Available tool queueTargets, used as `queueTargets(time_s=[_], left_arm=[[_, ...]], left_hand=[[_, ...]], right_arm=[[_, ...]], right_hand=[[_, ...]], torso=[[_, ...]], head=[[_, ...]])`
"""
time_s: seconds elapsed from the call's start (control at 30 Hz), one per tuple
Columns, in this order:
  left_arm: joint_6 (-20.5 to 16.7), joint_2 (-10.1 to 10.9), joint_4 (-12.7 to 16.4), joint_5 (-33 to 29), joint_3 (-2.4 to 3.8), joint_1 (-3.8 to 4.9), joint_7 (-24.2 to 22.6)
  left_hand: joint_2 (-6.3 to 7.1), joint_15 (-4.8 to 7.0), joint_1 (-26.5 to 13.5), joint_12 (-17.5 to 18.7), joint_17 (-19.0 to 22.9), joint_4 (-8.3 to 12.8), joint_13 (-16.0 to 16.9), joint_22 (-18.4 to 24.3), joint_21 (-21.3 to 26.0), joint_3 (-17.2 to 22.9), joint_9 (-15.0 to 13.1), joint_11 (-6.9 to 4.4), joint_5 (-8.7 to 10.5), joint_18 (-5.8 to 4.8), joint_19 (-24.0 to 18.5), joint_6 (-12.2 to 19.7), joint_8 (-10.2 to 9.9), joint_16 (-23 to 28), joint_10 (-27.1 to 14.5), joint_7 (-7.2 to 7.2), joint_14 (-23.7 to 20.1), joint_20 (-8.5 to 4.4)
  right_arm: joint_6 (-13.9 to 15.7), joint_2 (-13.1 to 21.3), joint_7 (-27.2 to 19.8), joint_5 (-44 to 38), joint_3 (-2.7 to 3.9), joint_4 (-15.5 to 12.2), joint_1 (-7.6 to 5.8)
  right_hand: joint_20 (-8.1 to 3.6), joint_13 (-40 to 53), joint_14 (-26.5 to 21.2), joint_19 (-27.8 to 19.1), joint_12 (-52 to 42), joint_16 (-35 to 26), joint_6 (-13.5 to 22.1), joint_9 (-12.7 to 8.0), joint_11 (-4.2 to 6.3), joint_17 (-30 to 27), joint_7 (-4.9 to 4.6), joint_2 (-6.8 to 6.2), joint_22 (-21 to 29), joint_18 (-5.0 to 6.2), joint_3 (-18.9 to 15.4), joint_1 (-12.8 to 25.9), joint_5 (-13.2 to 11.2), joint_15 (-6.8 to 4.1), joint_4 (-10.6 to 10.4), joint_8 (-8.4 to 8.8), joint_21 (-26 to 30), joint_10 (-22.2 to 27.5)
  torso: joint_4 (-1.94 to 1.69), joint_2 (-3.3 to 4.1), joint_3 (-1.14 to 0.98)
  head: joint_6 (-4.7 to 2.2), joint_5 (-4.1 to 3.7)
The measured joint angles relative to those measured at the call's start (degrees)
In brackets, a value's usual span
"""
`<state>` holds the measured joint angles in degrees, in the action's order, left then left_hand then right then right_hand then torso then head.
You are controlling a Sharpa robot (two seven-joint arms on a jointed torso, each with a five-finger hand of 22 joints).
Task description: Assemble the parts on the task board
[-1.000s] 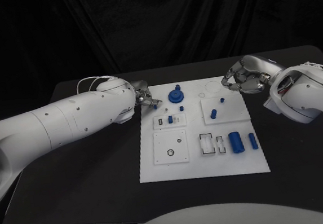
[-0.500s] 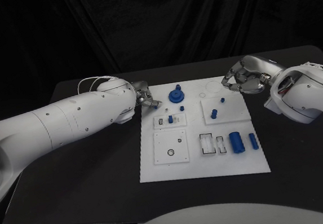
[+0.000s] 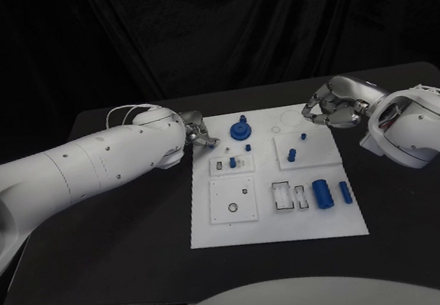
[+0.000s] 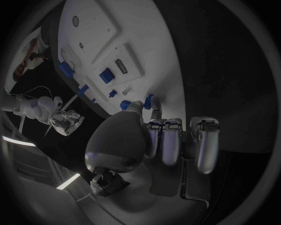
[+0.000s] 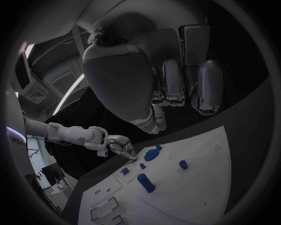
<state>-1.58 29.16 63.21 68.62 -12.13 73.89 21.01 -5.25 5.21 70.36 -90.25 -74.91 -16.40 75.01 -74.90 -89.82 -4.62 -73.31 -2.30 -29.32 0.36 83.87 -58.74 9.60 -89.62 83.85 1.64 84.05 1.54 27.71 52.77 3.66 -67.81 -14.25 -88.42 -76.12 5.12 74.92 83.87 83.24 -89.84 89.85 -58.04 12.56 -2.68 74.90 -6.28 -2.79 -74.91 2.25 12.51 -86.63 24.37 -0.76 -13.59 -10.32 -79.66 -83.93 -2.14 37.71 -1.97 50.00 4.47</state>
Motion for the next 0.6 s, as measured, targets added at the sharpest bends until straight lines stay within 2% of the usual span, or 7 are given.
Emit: queueTargets(time_s=[0.2,0.4,0.6], left_arm=[[0.01,0.03,0.00,0.00,0.00,-0.07,-0.17],[-0.04,0.23,0.26,-0.01,0.00,-0.12,-0.28],[-0.72,1.10,1.69,-0.01,0.00,-0.13,-0.15]], left_hand=[[0.22,0.00,1.39,0.00,0.00,0.08,0.02,0.00,0.00,1.99,0.14,0.01,-0.94,0.00,0.00,0.00,-0.24,0.00,-0.01,0.00,0.00,0.00],[2.03,0.00,3.19,0.00,0.00,0.19,0.00,0.00,0.00,6.45,0.20,-0.02,-3.41,0.00,0.00,-0.35,-0.30,0.00,0.02,-0.34,0.00,0.00],[4.20,0.00,4.72,0.00,0.00,0.41,0.00,0.00,0.00,12.06,0.09,-0.22,-3.68,0.00,0.22,-0.86,-0.52,0.00,0.22,-0.62,0.00,-0.21]], right_arm=[[-0.04,0.00,0.00,0.00,0.01,0.01,0.00],[-0.09,0.00,0.01,0.00,0.01,0.03,0.00],[-0.16,0.12,0.03,0.00,0.01,0.03,0.00]], right_hand=[[0.00,0.00,0.00,0.00,0.00,0.00,0.00,0.00,0.00,0.00,0.00,0.00,0.00,0.00,0.00,0.00,0.00,0.00,0.00,0.00,0.00,0.00],[0.00,-0.01,0.00,0.00,0.00,0.00,0.00,0.00,0.00,0.00,0.00,0.00,0.00,0.00,0.00,0.00,0.00,0.00,0.00,0.00,0.00,0.00],[0.00,-0.01,0.00,0.00,0.00,0.00,0.00,0.00,0.00,0.00,0.00,0.00,0.00,0.00,0.17,0.00,0.00,0.00,0.17,0.00,0.00,0.00]], torso=[[0.02,0.00,-0.02],[0.02,-0.03,-0.02],[0.02,-0.03,-0.02]], head=[[0.00,0.01],[0.00,-0.04],[0.00,-0.11]])
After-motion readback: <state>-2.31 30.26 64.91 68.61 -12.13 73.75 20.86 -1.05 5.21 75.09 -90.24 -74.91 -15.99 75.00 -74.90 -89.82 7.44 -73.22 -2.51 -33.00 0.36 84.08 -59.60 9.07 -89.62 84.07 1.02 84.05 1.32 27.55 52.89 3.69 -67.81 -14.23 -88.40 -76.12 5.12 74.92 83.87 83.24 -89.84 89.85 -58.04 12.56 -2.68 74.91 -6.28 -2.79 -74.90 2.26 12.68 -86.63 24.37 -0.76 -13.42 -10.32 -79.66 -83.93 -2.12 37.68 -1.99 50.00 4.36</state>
